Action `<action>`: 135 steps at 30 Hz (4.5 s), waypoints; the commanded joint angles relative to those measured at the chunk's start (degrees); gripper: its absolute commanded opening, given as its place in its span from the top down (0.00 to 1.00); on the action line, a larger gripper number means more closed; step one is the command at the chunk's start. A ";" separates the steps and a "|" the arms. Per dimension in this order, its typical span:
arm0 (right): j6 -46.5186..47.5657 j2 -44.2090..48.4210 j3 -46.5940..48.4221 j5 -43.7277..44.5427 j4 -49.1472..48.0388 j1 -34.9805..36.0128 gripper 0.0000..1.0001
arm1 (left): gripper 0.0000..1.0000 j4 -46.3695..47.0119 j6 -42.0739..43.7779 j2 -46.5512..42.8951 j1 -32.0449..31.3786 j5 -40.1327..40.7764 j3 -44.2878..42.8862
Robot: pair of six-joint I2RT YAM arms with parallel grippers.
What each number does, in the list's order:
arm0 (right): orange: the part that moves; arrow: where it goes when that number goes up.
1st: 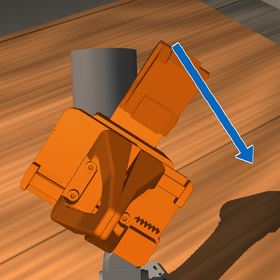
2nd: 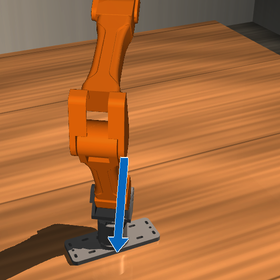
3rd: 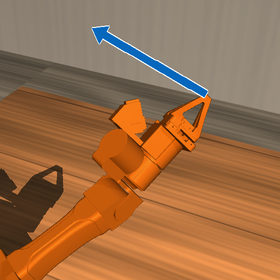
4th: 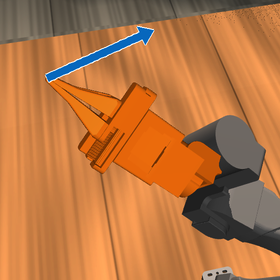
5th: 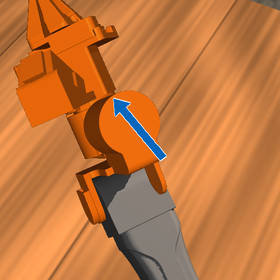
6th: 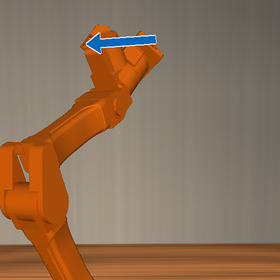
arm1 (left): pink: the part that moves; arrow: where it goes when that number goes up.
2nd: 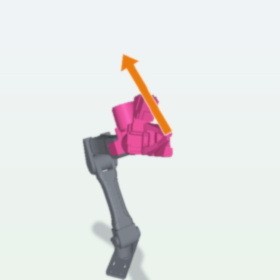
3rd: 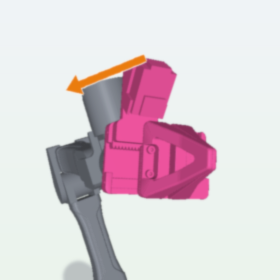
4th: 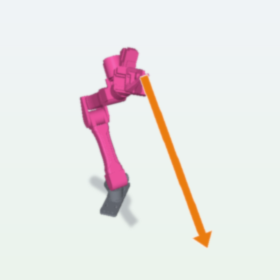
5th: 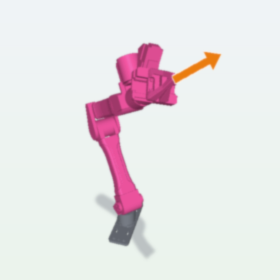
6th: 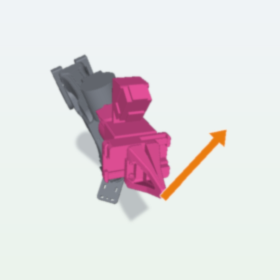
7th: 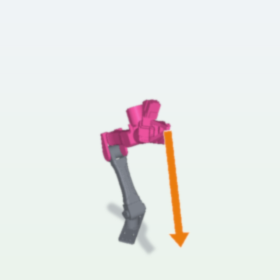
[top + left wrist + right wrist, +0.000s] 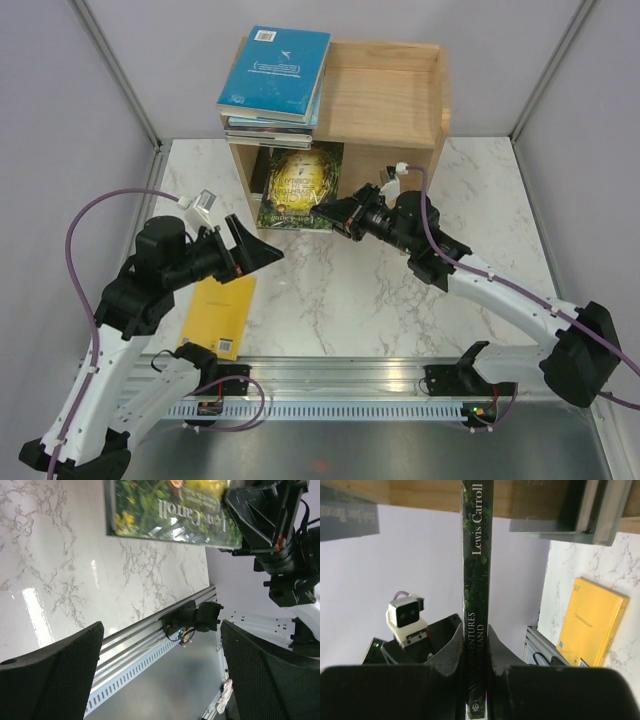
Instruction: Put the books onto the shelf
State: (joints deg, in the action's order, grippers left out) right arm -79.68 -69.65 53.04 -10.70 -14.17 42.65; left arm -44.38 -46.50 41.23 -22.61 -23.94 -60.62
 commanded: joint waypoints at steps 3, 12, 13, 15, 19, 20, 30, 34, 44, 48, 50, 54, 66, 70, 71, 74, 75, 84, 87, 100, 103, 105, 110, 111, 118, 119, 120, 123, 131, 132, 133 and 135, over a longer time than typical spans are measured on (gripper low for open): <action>0.23 -5.13 6.64 -1.95 -9.99 -1.34 1.00 | 0.00 -4.22 4.49 -1.07 0.02 2.32 -3.28; -0.12 -14.28 12.70 -3.19 -11.40 -4.42 1.00 | 0.00 -7.82 6.07 -2.12 -0.06 3.11 -4.77; -0.21 -14.90 13.40 -3.19 -11.49 -4.68 1.00 | 0.00 -8.35 6.24 -2.30 0.02 3.11 -5.03; -0.56 -16.21 14.37 -3.54 -11.49 -5.39 1.00 | 0.00 -8.97 6.60 -2.39 0.02 3.46 -5.38; -0.83 -20.61 17.53 -4.33 -10.79 -5.92 1.00 | 0.00 -10.46 7.48 -2.56 0.02 4.25 -6.35; -0.74 -21.31 19.02 -4.94 -10.44 -6.00 1.00 | 0.00 -10.81 7.56 -2.74 0.02 4.34 -6.53; 3.12 -20.19 20.10 -5.21 -2.18 -6.53 0.38 | 0.00 -10.90 8.18 -1.42 -0.06 4.96 -6.88; 3.21 -16.40 15.45 -4.95 -0.60 -7.67 0.32 | 0.00 -10.38 8.09 -0.89 0.02 4.78 -6.44; 4.80 -8.84 8.67 -4.95 4.07 -9.43 0.34 | 0.00 -8.88 7.30 -0.28 0.02 4.26 -5.12; 4.62 -8.49 8.14 -5.65 4.15 -9.61 0.46 | 0.00 -8.79 6.95 -0.45 0.02 4.08 -4.60; 4.53 -8.49 7.96 -6.70 4.07 -9.52 0.55 | 0.00 -8.79 6.77 -0.54 0.02 4.17 -4.59; 4.09 -7.00 6.12 -7.05 3.80 -9.34 0.70 | 0.00 -8.79 6.77 -0.89 0.02 4.43 -4.59; 3.48 -6.29 2.07 -7.76 2.31 -8.64 0.83 | 0.00 -8.79 6.34 -0.80 0.02 4.87 -4.42; 3.65 -7.69 3.04 -8.37 2.05 -8.29 0.84 | 0.00 -8.71 6.33 -0.80 0.02 5.13 -4.24; 3.57 -8.22 3.13 -8.72 1.96 -8.20 0.84 | 0.00 -8.79 6.33 -0.72 0.02 5.05 -4.16; 3.48 -9.10 3.56 -8.81 1.34 -7.85 0.85 | 0.00 -8.79 6.34 -0.72 0.02 5.31 -4.24; 3.39 -9.45 3.83 -8.81 1.17 -7.76 0.85 | 0.00 -8.79 6.42 -0.72 0.02 5.40 -4.24; 3.57 -12.79 6.64 -9.43 0.46 -6.71 0.86 | 0.00 -8.44 6.69 0.16 0.02 5.84 -4.24; 3.57 -14.11 8.04 -9.87 0.38 -6.62 0.87 | 0.00 -8.27 6.69 0.51 -0.06 5.93 -4.24; 3.74 -20.96 13.67 -11.10 -1.03 -6.71 0.90 | 0.00 -8.09 7.39 1.48 -0.06 6.10 -4.77; 3.74 -21.32 14.02 -11.45 -1.38 -6.71 0.90 | 0.00 -8.53 7.74 1.48 0.02 6.54 -4.95; 3.74 -20.88 13.50 -12.06 -2.25 -6.71 0.90 | 0.00 -9.05 8.00 1.83 0.02 6.89 -5.21; 5.32 -15.70 10.16 -14.79 -5.24 -6.01 0.83 | 0.00 -13.53 9.41 4.55 0.11 11.10 -6.44; 5.76 -14.48 8.59 -15.31 -5.60 -5.66 0.80 | 0.00 -15.71 9.76 5.25 0.11 12.50 -6.70; 14.45 -7.70 5.33 -16.11 2.38 5.23 0.46 | 0.00 -24.96 6.34 13.06 4.48 23.77 -6.54; 15.16 -7.35 4.63 -14.80 5.27 6.73 0.46 | 0.00 -24.70 6.33 14.04 5.81 22.81 -5.75; 15.60 -6.91 3.75 -13.83 6.08 9.26 0.46 | 0.00 -24.44 6.25 15.36 7.30 20.80 -5.04; 14.29 -3.49 -1.69 -11.11 5.56 12.35 0.45 | 0.00 -22.25 6.77 18.88 13.81 17.98 -2.23; 14.90 8.72 -9.79 -10.13 12.57 13.33 0.44 | 0.00 -14.35 7.74 25.21 34.81 15.52 1.55; 15.17 9.43 -10.14 -10.31 13.46 13.25 0.44 | 0.00 -13.37 8.26 25.65 36.92 15.07 2.17; 15.25 10.23 -10.58 -10.57 14.08 13.24 0.44 | 0.00 -12.32 8.79 26.61 40.16 14.98 3.13; 15.78 12.94 -11.64 -10.40 17.85 13.33 0.44 | 0.01 -10.91 10.89 28.46 42.90 16.38 3.23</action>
State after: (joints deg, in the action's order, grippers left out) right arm -65.91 -60.05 42.61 -21.96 -1.13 55.83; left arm -59.81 -39.11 68.01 16.45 -8.99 -58.15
